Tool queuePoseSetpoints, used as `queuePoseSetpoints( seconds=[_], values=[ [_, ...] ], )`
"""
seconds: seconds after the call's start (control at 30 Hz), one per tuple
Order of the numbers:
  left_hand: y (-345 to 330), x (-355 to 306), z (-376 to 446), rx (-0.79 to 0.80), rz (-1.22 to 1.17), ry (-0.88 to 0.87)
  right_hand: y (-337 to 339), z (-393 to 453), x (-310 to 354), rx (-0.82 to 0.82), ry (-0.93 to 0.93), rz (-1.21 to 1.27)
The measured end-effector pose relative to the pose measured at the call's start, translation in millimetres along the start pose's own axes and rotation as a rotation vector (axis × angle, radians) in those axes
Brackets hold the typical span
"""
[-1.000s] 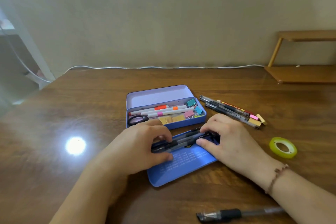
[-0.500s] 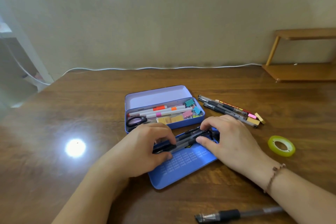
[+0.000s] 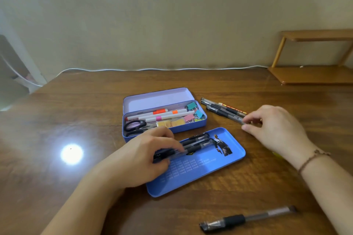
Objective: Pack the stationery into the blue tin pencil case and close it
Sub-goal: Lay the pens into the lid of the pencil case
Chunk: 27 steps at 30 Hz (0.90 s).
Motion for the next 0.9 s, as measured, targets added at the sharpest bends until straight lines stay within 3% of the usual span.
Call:
queuePoseSetpoints(
  seconds=[0.4,0.53,0.6,0.7,0.9],
  values=[
    [-1.3,2.1,1.7,-0.078,0.021,-0.046,-4.6,-13.0,14.2,0.045,0.032,-0.013],
    [-2.1,0.1,2.4,-0.116,0.005,-0.052,7.0,-14.2,11.1,-0.117,0.115,0.186],
    [-3.5,-1.2,3.3,-0.144,0.010,-0.045,12.1,-19.9,15.8,-0.054,0.232,0.306],
    [-5.0,-0.6,4.6,-0.156,0.014,-0.033,8.3,-27.9,27.2,0.088,0.433,0.263],
    [1.6,4.1,3.2,-0.075,-0.041,0.019,1.1,-28.3,27.9,0.173,0.507,0.226]
  ],
)
Point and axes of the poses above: each hand's wrist, its own z-axis towards the middle knuckle, its own y-axis out of the back of the hand, x = y × z, the point moved 2 cm from there along z, towards the middle knuckle, and after that the axes turned 8 degrees about -y, right-handed, at the moved point
